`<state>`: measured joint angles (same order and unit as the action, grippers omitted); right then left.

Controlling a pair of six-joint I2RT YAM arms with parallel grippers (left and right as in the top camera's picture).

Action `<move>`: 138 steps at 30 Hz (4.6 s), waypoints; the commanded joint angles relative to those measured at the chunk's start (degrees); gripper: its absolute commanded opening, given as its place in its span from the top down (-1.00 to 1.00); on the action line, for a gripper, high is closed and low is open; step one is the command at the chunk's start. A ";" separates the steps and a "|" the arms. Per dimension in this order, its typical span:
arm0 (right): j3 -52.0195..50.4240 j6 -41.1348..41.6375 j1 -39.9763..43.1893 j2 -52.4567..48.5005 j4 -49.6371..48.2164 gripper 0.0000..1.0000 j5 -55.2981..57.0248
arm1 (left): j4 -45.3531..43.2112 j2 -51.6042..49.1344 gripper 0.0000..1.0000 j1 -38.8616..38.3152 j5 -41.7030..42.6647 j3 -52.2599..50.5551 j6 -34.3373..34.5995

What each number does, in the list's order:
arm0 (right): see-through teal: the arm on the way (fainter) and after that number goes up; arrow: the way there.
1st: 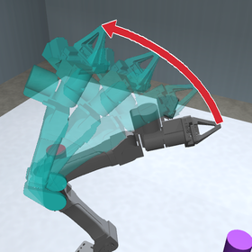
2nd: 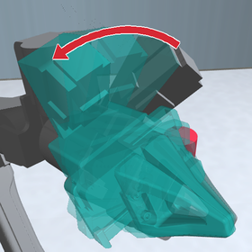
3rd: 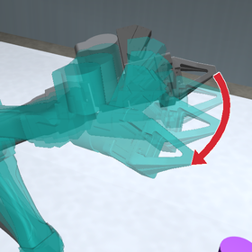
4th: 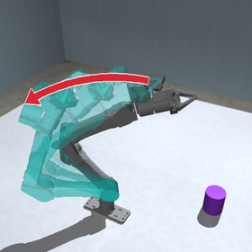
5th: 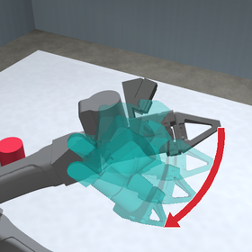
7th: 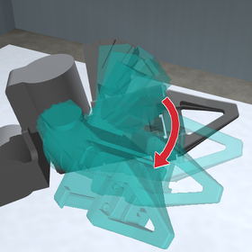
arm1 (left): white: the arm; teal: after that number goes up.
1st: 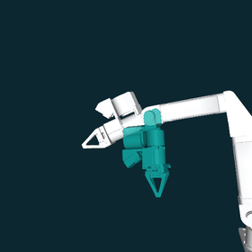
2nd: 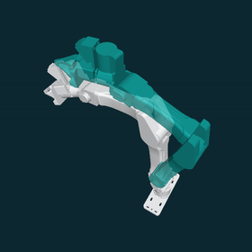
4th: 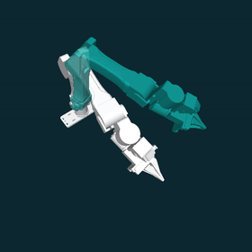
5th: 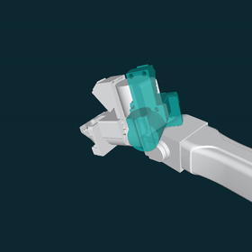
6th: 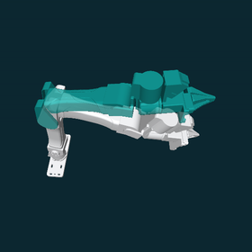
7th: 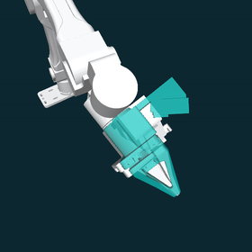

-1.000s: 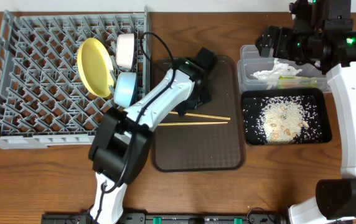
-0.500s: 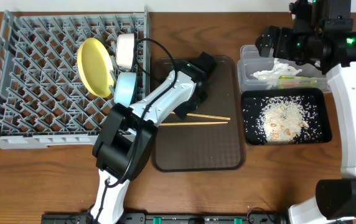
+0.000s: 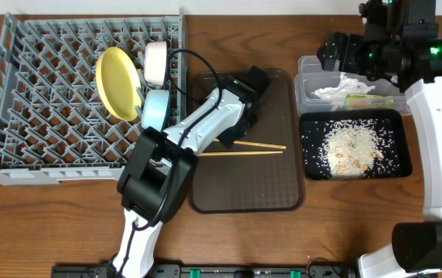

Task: Sort waste into correct bins and load items into the dishwasher
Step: 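Grasp one wooden chopstick with the left gripper, then lift the chopstick and carry it left into the rack, then insert the chopstick upright in the rack and release it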

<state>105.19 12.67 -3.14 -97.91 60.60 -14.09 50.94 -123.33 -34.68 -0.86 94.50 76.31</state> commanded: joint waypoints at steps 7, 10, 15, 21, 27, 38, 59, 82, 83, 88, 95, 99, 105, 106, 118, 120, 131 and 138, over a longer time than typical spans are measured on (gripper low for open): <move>0.02 0.39 -0.26 -0.37 0.07 -0.98 0.15 | 0.17 -0.98 -0.21 -2.43 -1.53 -0.63 0.55; 0.02 0.39 -0.26 -0.37 0.04 -0.99 0.15 | 0.22 -0.98 -0.21 -2.43 -1.53 -0.63 0.52; 0.02 0.39 -0.26 -0.37 0.07 -0.98 0.15 | 0.59 -0.98 -0.21 -2.45 -1.51 -0.87 0.59; 0.02 0.39 -0.26 -0.37 0.04 -0.99 0.15 | -1.05 -0.98 -0.29 -2.43 -1.29 -4.20 4.61; 0.02 0.39 -0.26 -0.37 0.07 -0.98 0.15 | -2.56 -0.98 -0.28 -2.43 -1.11 -5.40 4.61; 0.02 0.39 -0.26 -0.37 0.04 -0.99 0.15 | -2.67 -0.98 0.44 -2.38 -1.81 -5.40 4.57; 0.02 0.39 -0.26 -0.37 0.07 -0.98 0.15 | -14.43 4.04 0.85 -1.68 -1.75 -5.33 -17.05; 0.02 0.39 -0.26 -0.37 0.04 -0.99 0.15 | -0.42 31.74 0.84 23.91 -8.85 -5.25 -75.63; 0.02 0.39 -0.26 -0.37 0.04 -0.98 0.15 | 0.04 31.10 0.83 24.98 -8.85 -5.31 -76.98; 0.02 0.39 -0.26 -0.37 0.07 -0.99 0.15 | -0.61 27.50 0.84 28.06 -9.16 -5.42 -82.31; 0.02 0.39 -0.26 -0.37 0.04 -0.99 0.15 | -0.09 24.41 0.84 30.42 -13.20 -5.42 -82.31; 0.02 0.39 -0.26 -0.37 0.04 -0.98 0.15 | 1.40 24.30 0.84 30.75 -13.16 -5.42 -82.25; 0.02 0.39 -0.26 -0.37 0.07 -0.99 0.15 | 2.71 24.30 0.84 30.75 -13.09 -6.16 -81.64; 0.02 0.39 -0.26 -0.37 0.07 -0.98 0.15 | 2.69 24.30 0.84 30.75 -13.09 -6.49 -81.64; 0.02 0.39 -0.26 -0.37 0.07 -0.99 0.15 | -1.14 24.30 0.84 30.75 -13.16 -10.97 -81.66; 0.02 0.39 -0.26 -0.37 0.07 -0.98 0.15 | -1.53 24.30 0.83 30.75 -13.16 -11.10 -81.66; 0.02 0.39 -0.26 -0.37 0.07 -0.98 0.15 | -2.38 24.30 0.05 30.75 -13.16 -11.82 -81.66; 0.02 0.39 -0.26 -0.37 0.07 -0.98 0.15 | -2.47 26.47 0.05 29.40 -13.11 -9.01 -81.35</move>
<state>105.19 12.64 -3.14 -97.91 60.60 -14.09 48.21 -98.96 -4.40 -13.52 83.05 -4.95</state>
